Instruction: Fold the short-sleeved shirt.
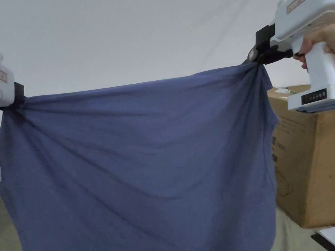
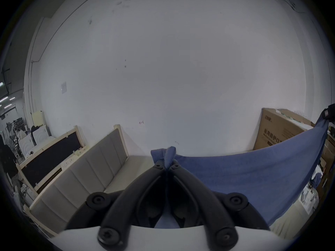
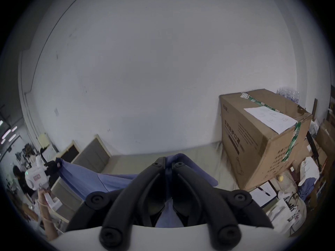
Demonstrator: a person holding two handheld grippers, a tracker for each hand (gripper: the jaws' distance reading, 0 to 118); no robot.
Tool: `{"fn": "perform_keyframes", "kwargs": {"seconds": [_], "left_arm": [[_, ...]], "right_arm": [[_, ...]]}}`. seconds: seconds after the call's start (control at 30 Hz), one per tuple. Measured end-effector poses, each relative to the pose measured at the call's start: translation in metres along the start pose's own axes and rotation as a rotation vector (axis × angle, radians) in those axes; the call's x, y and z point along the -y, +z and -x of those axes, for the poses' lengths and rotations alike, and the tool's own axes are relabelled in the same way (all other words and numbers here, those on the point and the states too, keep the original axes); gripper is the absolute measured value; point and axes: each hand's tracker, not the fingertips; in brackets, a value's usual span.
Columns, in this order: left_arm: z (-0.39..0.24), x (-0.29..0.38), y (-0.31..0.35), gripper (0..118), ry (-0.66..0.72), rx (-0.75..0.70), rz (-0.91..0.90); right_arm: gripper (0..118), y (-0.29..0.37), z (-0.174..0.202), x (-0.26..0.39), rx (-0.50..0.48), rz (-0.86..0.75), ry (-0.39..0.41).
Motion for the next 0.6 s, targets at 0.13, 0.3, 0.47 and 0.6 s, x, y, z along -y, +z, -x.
{"fn": "perform_keyframes", "kwargs": {"seconds": [0.13,0.3,0.47,0.6], "left_arm": [[-0.002,-0.038,-0.007,0,-0.012,-0.013,-0.038],[-0.001,-0.074,-0.013,0,0.031,-0.009,-0.094],[-0.011,-0.069,-0.031,0,-0.058,-0.059,-0.1],[-0.016,-0.037,-0.073,0,-0.056,-0.056,-0.077]], "right_arm": [[5,0.005,0.011,-0.028,0.011,-0.033,0.021],[5,0.006,0.016,-0.047,0.022,-0.08,0.033],[5,-0.005,0.017,-0.035,0.025,-0.076,0.055],[5,-0.036,0.015,-0.005,0.06,-0.002,0.09]]}}
